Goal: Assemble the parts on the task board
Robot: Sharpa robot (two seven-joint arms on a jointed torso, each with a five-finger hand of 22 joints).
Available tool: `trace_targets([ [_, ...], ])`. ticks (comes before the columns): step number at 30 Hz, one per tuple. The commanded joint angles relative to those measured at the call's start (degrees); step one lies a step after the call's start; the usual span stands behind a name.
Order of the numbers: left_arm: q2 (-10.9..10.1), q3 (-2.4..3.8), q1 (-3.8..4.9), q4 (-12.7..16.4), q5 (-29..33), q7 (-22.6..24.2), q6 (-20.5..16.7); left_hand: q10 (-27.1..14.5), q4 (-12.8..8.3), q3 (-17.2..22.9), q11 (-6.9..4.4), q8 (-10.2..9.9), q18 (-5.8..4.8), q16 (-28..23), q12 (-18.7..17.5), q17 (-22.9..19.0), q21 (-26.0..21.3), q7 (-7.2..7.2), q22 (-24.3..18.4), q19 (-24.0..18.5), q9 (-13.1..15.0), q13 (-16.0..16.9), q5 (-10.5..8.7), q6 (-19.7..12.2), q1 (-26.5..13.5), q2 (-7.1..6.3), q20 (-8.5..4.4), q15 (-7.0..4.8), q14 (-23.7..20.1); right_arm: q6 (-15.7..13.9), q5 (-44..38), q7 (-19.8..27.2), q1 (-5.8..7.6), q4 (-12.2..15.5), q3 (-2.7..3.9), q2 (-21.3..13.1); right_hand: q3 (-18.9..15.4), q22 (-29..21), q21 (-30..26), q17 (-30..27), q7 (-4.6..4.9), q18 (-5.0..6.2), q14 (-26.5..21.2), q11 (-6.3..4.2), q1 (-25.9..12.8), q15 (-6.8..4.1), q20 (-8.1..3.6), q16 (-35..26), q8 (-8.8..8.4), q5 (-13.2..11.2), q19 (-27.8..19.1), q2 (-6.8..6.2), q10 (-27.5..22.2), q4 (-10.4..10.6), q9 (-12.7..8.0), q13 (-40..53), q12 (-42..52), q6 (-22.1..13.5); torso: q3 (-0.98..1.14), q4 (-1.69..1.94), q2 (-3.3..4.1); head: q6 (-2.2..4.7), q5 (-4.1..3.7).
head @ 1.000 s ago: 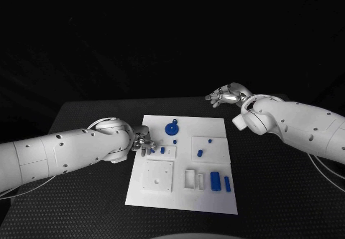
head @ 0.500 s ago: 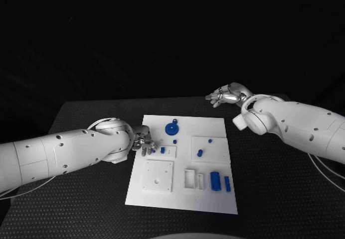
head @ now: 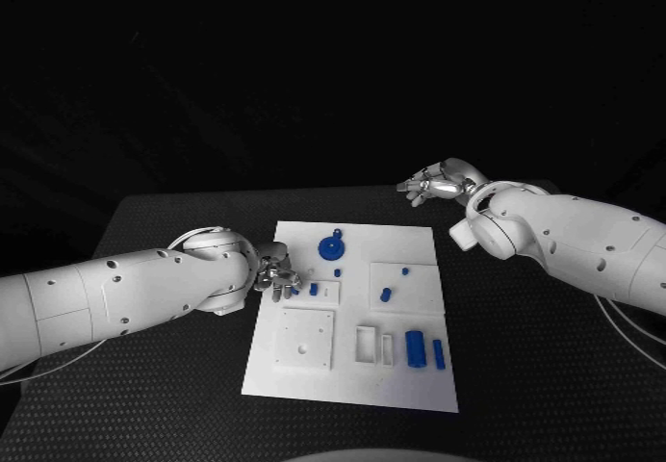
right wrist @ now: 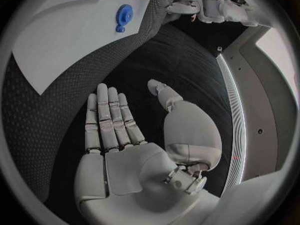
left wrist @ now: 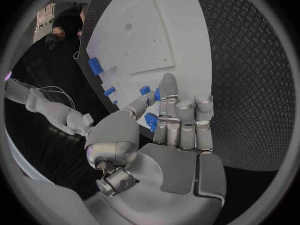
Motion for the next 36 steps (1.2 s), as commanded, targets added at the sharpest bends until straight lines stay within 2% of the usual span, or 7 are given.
trace_targets([
  [1, 0.0, 0.01, -0.03, 0.0, -0.2, 0.4, 0.8, 1.4, -4.0, 4.3, -1.13, -0.2, 0.70, 0.0, -0.3, -0.1, 0.2, -0.31, 0.7, 0.3, 0.1, 0.1, 0.18, 0.2, 0.8, 0.16, -6.70, -3.08, 2.6, 0.7, -0.1, 0.3, -0.02, 0.1, 0.01, 0.0, -0.1, 0.1, -0.4, 0.1, 0.82, 0.20, -0.5, -0.10, 0.0, 0.02, 0.33, -0.3, 0.19, 0.3, 0.0, 0.22, -0.3, -0.3, -0.1, -0.1, 0.2, -0.4, -0.01, 0.02, 0.02, -0.05, -0.03],
  [9, -0.1, 0.00, -0.05, -0.2, -0.2, 0.4, 0.5, 1.4, -4.0, 4.3, -1.12, -0.3, 0.70, 0.0, -0.3, -0.1, 0.2, -0.31, 0.7, 0.3, 0.1, 0.1, 0.17, 0.2, 0.8, 0.15, -6.70, -3.07, 2.6, 0.8, -0.1, 0.3, -0.02, 0.0, 0.01, 0.0, -0.1, 0.1, -0.4, 0.1, 0.82, 0.20, -0.5, -0.10, 0.0, 0.02, 0.34, -0.3, 0.19, 0.3, 0.0, 0.22, -0.3, -0.3, -0.1, -0.1, 0.2, -0.4, -0.06, 0.06, 0.00, -0.08, 0.07],
  [36, 0.4, 0.00, -0.48, -0.1, -0.9, 1.7, -0.8, 1.3, -3.9, 4.3, -1.09, -0.4, 0.72, -0.1, -0.5, -0.3, 0.1, -0.27, 0.6, 0.3, 0.2, 0.1, -0.15, 0.2, 0.8, 0.13, -6.69, -3.05, 2.6, 0.9, -0.1, 0.3, -0.02, 0.1, 0.01, 0.0, -0.2, 0.1, -0.5, 0.1, 0.82, 0.23, -0.6, -0.11, 0.0, 0.03, 0.36, -0.3, 0.22, 0.3, 0.0, 0.23, -0.3, -0.3, -0.1, -0.1, 0.2, -0.4, 0.03, -0.02, -0.01, -0.04, 0.19],
])
